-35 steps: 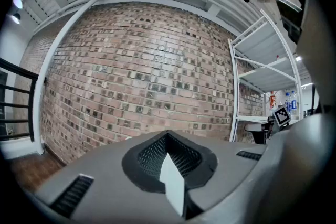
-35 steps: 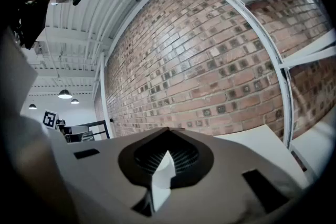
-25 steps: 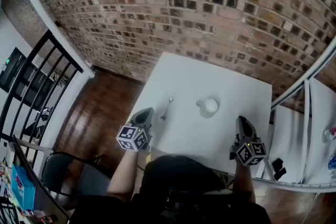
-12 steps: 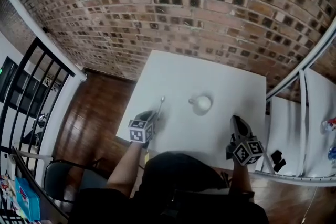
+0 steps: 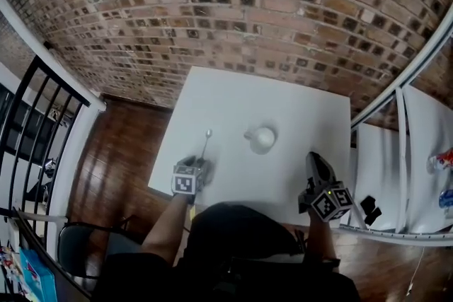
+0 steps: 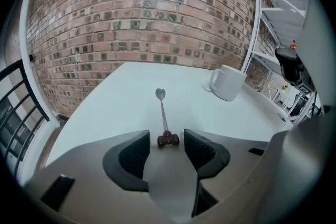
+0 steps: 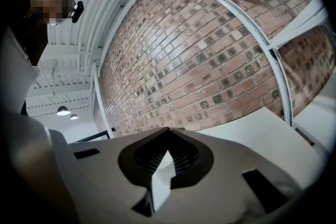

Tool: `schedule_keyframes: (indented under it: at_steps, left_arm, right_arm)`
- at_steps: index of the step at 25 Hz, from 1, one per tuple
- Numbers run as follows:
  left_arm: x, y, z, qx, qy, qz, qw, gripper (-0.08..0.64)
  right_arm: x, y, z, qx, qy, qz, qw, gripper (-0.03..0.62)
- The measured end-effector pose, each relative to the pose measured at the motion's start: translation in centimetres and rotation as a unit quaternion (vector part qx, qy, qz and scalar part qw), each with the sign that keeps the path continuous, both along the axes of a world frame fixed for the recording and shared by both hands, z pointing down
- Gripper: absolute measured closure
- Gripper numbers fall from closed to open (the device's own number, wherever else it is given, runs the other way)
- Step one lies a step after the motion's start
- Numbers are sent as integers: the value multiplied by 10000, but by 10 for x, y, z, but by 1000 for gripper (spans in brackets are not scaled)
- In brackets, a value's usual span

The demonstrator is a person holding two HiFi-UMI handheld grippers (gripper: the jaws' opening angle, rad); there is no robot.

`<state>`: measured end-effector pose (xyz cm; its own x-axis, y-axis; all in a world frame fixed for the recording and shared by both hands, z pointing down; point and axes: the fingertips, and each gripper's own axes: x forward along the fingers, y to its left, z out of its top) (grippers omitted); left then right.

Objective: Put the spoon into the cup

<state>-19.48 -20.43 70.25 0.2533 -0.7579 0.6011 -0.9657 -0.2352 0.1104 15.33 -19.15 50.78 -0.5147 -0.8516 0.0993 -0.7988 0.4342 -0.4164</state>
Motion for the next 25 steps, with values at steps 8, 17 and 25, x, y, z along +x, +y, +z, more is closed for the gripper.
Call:
schedule_keyframes:
  at_steps: [8,17,25]
  left_arm:
    - [-2,-2,6,-105,-463,-77,9988,404]
    - [-20,-8,-22,441,-232,-285,9983,439]
    - [-46,-16,-97,1304,-120,-459,9903,439]
  right_arm:
    - [-2,0,3,-106,52,8,9999,588]
    - [-6,-3,2,-62,71,-79,9999,588]
    - [-11,-5,-8,72,179,-157,9997,588]
